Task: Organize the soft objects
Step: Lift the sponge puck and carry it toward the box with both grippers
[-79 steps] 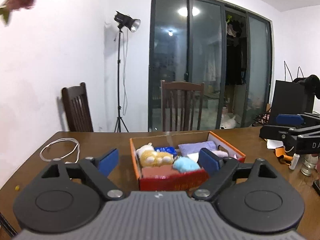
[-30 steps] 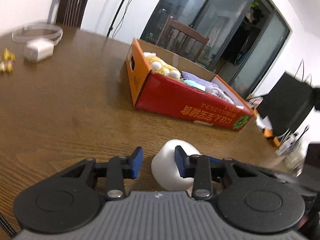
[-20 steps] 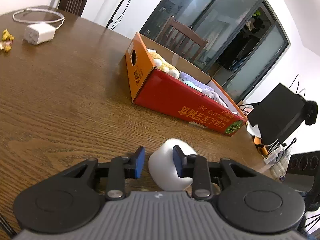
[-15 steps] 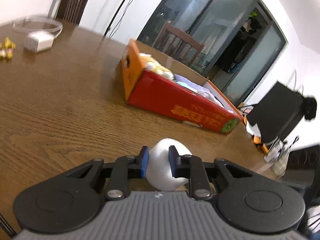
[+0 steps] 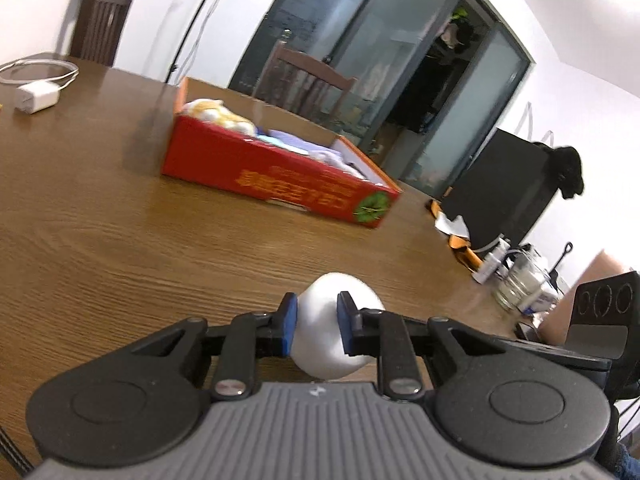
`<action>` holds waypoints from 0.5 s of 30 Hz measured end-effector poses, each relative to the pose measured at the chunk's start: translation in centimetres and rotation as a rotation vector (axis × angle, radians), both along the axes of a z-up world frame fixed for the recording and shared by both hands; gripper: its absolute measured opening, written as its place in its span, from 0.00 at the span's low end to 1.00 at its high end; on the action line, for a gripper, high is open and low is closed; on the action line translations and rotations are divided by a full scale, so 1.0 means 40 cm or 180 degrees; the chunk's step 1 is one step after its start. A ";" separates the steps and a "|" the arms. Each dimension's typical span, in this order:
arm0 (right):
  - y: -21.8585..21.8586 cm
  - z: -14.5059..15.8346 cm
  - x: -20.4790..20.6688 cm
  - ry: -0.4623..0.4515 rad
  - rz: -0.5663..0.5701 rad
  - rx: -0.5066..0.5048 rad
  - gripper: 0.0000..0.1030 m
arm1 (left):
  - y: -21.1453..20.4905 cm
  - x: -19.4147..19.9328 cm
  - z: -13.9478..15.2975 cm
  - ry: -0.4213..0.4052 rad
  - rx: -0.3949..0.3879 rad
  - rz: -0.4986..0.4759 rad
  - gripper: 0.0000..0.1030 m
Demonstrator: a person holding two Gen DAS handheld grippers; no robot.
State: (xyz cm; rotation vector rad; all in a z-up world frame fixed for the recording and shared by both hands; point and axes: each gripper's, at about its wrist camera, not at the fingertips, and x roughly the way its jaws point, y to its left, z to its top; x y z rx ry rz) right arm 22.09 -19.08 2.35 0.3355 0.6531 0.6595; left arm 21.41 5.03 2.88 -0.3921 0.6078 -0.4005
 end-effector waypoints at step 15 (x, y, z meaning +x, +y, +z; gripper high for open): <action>-0.151 0.074 0.083 -0.0305 -0.0308 0.0120 0.25 | -0.159 0.161 0.120 -0.0334 0.0214 -0.0292 0.21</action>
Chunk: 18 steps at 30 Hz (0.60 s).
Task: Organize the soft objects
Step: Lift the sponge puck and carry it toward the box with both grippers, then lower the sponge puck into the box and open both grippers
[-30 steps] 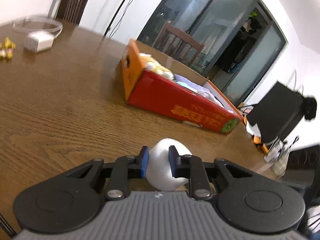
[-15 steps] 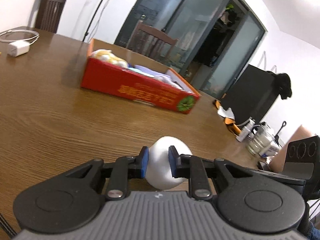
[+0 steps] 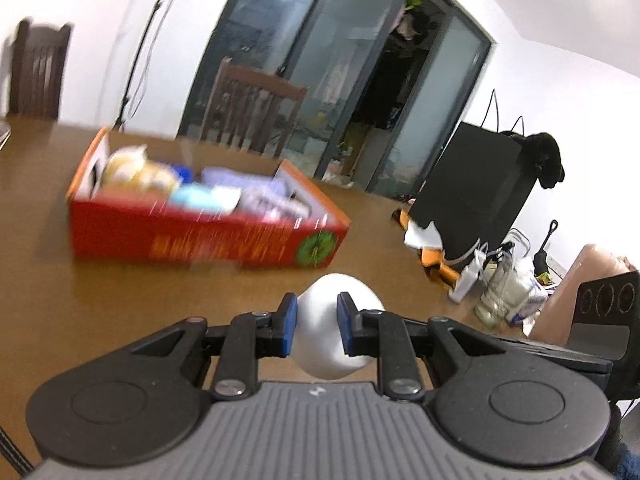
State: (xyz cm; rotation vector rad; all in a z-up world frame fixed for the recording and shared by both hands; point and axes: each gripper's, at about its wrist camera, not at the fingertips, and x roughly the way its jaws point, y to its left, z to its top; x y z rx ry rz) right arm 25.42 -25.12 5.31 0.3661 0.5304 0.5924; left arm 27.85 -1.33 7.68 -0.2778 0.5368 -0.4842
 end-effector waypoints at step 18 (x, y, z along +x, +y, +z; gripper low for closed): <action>0.007 0.003 0.540 0.0412 -0.0047 -0.0035 0.28 | -0.017 0.487 -0.025 0.0391 0.0279 0.0173 0.21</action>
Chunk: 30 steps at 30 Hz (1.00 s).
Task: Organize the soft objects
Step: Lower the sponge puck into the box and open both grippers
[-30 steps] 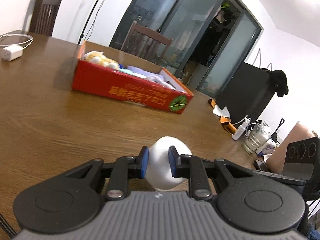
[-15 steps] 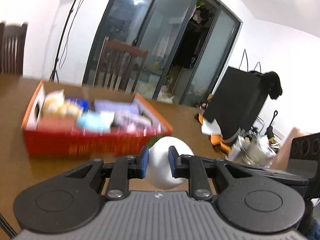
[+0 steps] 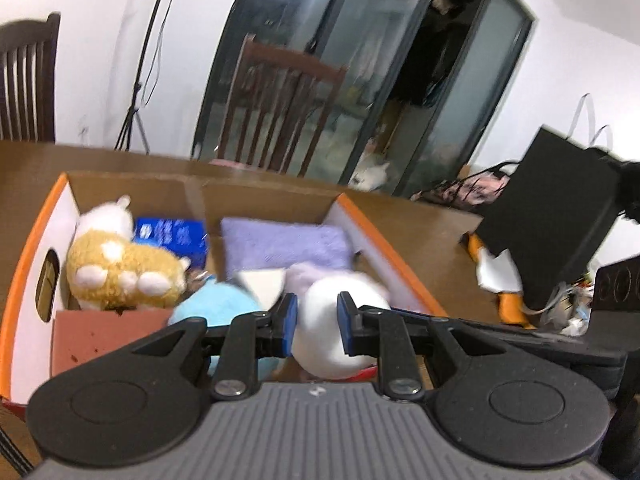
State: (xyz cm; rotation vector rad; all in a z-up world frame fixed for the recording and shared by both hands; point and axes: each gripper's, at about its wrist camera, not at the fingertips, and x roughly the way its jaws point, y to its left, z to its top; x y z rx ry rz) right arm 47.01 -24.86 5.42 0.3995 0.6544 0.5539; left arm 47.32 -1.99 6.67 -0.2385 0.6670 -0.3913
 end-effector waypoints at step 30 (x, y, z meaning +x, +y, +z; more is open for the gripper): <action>0.016 0.074 -0.049 -0.0259 -0.0190 -0.0406 0.47 | 0.097 -0.155 0.099 -0.0275 0.0511 0.0413 0.39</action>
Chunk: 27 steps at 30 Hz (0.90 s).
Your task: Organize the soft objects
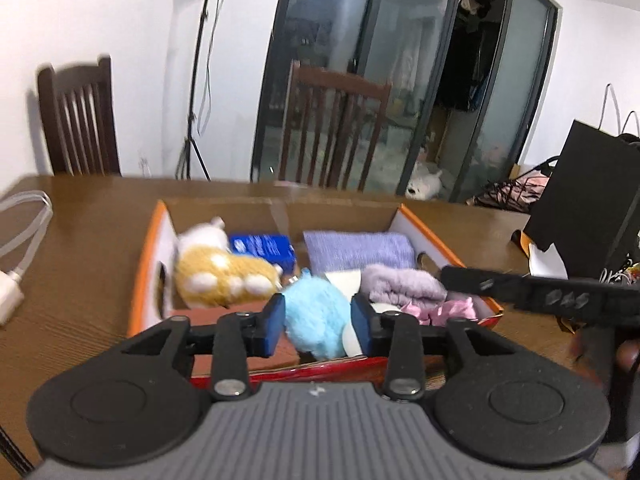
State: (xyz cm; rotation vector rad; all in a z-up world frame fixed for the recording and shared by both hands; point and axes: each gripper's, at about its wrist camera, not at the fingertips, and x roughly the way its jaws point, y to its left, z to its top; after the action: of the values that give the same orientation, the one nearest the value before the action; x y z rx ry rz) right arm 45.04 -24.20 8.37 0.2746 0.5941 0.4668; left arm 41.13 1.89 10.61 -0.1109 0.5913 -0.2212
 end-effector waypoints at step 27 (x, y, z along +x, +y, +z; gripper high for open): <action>-0.106 0.141 -0.455 -0.1105 -0.0745 -0.0546 1.00 | 0.023 -0.461 0.112 -0.1179 0.0457 0.0586 1.00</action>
State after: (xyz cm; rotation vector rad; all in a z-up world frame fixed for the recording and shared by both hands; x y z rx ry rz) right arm 26.83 -28.43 14.02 0.0935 0.2557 0.2271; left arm 22.69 2.81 15.08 0.0157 0.2246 -0.0177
